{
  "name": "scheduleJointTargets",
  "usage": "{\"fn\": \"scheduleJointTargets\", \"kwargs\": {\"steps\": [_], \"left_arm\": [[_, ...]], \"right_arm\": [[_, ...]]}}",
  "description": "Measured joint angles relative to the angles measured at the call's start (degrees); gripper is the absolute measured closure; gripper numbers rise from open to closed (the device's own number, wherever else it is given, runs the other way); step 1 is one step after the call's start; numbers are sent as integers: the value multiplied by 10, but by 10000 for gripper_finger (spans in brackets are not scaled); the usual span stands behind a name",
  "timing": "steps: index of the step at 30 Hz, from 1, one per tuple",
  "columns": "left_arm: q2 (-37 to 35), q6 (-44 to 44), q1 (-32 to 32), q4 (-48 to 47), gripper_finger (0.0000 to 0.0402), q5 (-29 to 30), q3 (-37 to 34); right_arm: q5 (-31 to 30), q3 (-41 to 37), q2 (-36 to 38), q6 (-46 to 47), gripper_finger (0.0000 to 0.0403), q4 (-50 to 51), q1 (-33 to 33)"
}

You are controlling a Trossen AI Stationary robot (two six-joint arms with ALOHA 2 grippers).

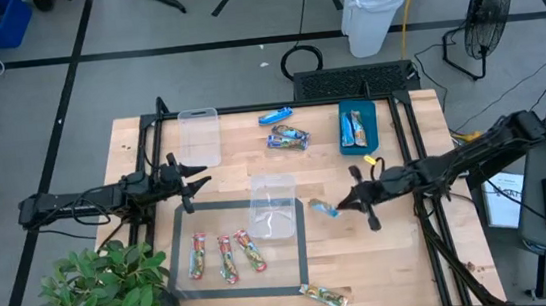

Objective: Pick and place Granola Bars by type
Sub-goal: Put the yellow granola bar into the blue bin

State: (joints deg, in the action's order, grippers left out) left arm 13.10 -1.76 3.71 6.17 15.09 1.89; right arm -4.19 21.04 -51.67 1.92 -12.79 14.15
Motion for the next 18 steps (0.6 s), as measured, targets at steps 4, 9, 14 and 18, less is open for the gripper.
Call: {"fn": "scheduleJointTargets", "kwargs": {"steps": [4,9,14,18], "left_arm": [[0,0,0,0,245,0,0],[0,0,0,0,245,0,0],[0,0,0,0,245,0,0],[0,0,0,0,245,0,0]], "right_arm": [[-59,0,15,-49,403,5,-3],[-107,-1,27,-85,403,6,-27],[-96,-16,42,-87,403,6,-59],[-61,-27,57,-90,403,-5,-88]]}}
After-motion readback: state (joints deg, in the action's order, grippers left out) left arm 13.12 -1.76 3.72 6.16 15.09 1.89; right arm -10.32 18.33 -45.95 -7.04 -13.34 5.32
